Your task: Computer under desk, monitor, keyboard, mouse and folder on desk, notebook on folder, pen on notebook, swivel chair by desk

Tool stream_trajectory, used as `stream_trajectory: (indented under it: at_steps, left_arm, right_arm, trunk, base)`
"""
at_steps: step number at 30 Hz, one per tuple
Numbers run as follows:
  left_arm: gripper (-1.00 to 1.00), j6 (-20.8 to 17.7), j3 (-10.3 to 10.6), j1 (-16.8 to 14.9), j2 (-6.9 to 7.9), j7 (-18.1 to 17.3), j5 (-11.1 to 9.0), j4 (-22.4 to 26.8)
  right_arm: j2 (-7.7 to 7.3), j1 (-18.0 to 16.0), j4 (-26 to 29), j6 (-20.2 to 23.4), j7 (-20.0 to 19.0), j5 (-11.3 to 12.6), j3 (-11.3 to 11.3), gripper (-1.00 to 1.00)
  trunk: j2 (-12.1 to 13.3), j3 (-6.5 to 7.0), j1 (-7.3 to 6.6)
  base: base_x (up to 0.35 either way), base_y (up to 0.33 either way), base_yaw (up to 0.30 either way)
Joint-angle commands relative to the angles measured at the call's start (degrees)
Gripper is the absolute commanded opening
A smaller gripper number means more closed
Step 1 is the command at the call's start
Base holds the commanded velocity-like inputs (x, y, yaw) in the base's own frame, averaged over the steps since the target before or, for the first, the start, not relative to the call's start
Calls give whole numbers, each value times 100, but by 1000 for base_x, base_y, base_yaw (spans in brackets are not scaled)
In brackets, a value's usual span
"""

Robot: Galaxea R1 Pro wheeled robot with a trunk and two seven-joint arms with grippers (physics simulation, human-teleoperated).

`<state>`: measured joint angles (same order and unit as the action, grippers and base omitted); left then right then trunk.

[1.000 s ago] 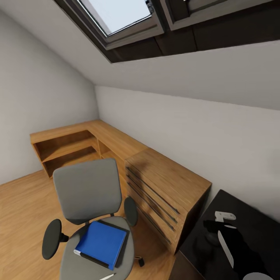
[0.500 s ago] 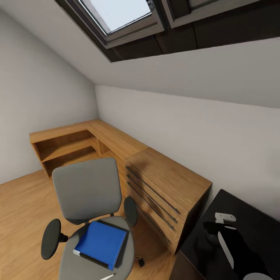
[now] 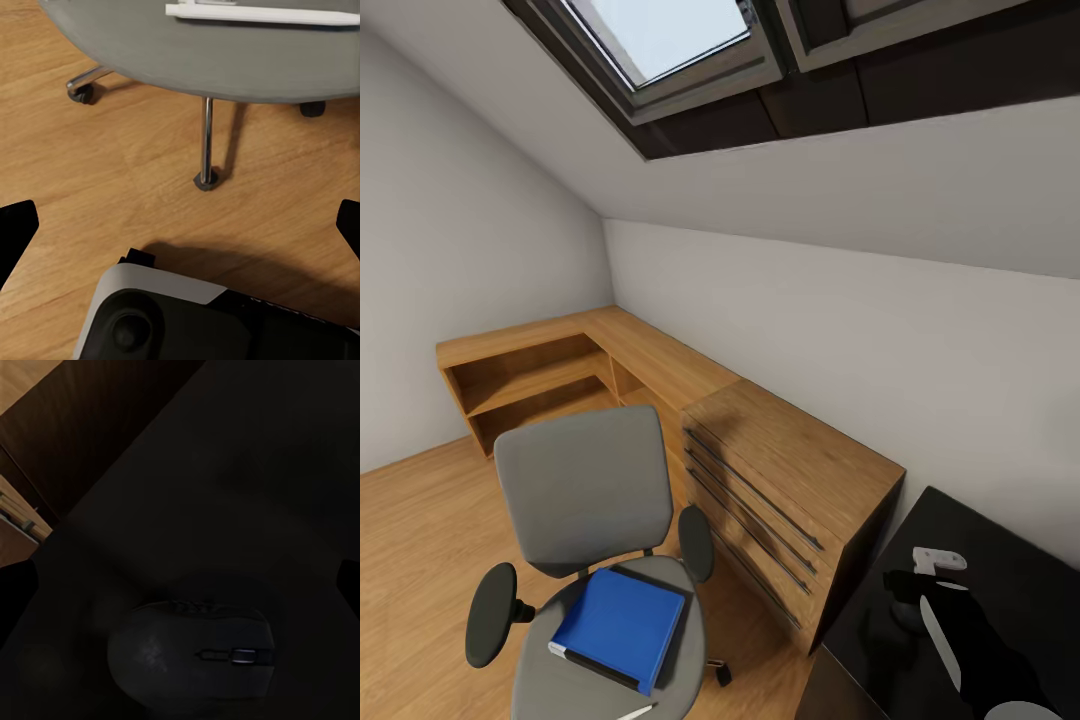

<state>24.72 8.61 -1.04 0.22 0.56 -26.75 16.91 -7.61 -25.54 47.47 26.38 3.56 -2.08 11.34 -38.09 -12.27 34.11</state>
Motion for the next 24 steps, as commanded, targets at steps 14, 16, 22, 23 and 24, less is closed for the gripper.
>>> stream_trajectory:
  at_steps: [14,16,22,23,24]
  left_arm:
    - [100,25,36,-5,5,6,-49,-4]
    - [100,25,36,-5,5,6,-49,-4]
    - [100,25,36,-4,5,6,-50,-4]
    - [100,25,36,-4,5,6,-50,-4]
    - [100,25,36,-3,5,6,-50,-4]
  right_arm:
    - [2,-3,8,34,5,-21,0,100]
    - [1,-3,8,34,5,-21,0,100]
    - [0,-3,8,34,5,-21,0,100]
    - [-1,-3,8,34,5,-21,0,100]
    - [0,-3,8,34,5,-21,0,100]
  trunk:
    - [-7,-9,1]
    - [-7,-9,1]
    - [-7,-9,1]
    - [-7,-9,1]
    - [-7,-9,1]
  base:
    - [-76,0,0]
    - [-32,0,0]
    - [-14,0,0]
    - [-6,0,0]
    - [-5,0,0]
